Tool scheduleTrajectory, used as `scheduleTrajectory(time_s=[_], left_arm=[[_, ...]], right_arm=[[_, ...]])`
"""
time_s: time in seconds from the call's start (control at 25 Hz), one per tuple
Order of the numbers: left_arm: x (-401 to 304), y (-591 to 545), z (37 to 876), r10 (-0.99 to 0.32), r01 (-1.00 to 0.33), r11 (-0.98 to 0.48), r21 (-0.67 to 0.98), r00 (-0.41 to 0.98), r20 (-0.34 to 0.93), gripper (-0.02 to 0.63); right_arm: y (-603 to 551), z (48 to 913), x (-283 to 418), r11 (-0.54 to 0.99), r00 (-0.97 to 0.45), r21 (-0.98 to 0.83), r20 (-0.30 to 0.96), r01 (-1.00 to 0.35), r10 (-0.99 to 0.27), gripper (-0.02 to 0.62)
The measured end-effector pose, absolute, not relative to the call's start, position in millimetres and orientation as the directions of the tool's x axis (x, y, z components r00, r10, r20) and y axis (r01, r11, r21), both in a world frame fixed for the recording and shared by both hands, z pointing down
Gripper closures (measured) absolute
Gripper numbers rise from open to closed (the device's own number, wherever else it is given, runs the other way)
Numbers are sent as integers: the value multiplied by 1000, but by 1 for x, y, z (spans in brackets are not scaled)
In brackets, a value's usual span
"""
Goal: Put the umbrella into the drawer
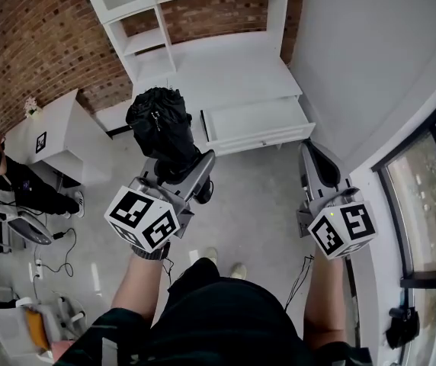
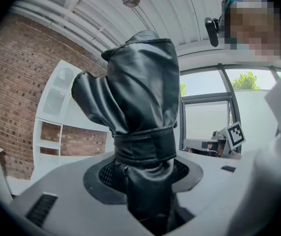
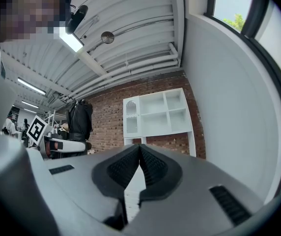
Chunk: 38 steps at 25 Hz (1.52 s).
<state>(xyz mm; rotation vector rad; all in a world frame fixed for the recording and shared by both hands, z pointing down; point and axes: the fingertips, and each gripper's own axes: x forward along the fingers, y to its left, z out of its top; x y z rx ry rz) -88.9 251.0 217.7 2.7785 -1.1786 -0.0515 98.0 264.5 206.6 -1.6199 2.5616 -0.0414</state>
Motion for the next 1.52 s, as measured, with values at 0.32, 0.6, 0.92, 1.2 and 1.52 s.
scheduleTrajectory(time_s=[0.32, 0.6, 0.92, 1.2, 1.52], left_arm=[[-83, 213, 229, -705, -700, -700, 139, 709, 18, 397], [-85, 141, 243, -680, -675, -722, 150, 733, 27, 397], [-90, 61, 260, -639, -635, -755, 161, 769, 37, 397], [-87, -17, 267, -594, -594, -785, 175, 802, 54, 397], [-88, -59, 279, -547, -548, -816, 183, 835, 65, 397]], right_arm=[[230, 217, 103, 415, -412, -79, -57, -906, -909, 591], [163, 227, 94, 402, -400, -77, -34, -913, -916, 591], [90, 239, 77, 373, -372, -69, -23, -925, -928, 591], [17, 240, 73, 336, -336, -74, -2, -939, -942, 591], [-23, 243, 59, 311, -312, -60, 14, -949, -950, 591]])
